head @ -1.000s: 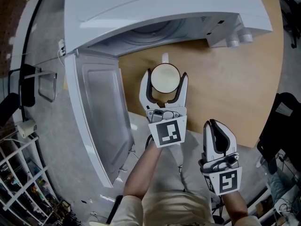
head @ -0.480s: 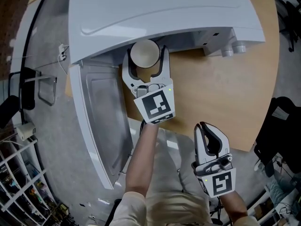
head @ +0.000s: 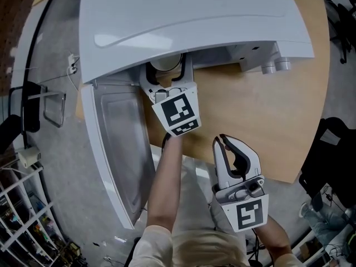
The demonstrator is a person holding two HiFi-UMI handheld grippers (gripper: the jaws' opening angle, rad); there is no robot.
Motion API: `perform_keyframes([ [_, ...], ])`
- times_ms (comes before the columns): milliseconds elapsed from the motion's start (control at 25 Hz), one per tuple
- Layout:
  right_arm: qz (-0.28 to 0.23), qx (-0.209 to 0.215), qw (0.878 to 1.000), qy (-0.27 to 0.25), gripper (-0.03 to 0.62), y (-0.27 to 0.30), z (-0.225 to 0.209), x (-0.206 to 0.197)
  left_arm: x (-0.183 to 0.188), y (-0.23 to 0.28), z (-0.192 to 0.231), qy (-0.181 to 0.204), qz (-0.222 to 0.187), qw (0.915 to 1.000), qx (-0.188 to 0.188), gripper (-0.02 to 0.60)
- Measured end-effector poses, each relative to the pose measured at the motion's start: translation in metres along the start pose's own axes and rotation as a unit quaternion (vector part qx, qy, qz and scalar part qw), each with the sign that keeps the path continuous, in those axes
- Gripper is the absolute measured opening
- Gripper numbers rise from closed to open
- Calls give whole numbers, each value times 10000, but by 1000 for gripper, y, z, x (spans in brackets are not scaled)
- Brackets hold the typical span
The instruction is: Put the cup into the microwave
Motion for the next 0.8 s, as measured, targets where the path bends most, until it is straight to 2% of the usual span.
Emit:
perform_keyframes([
  [240,-92,-18,10000,-23,32,25,-7,8,-2,16,2,-68,123,9999,-28,393],
  [600,-18,-98,9999,-31,32,39,-15,-3,0,29,6,-26,91,9999,-114,397],
  [800,43,-98,9999,30,32,37,-14,-11,-2,16,10,-315,-26,9994,-172,427],
])
Point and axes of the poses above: the fingertips, and each gripper's own axes: y forward along the fingers, z to its left, x out of its top, the point moved 2 cm from there along -y, backward along the fingers, and after that the axes turned 2 degrees about -y, right-handed, at the moved point
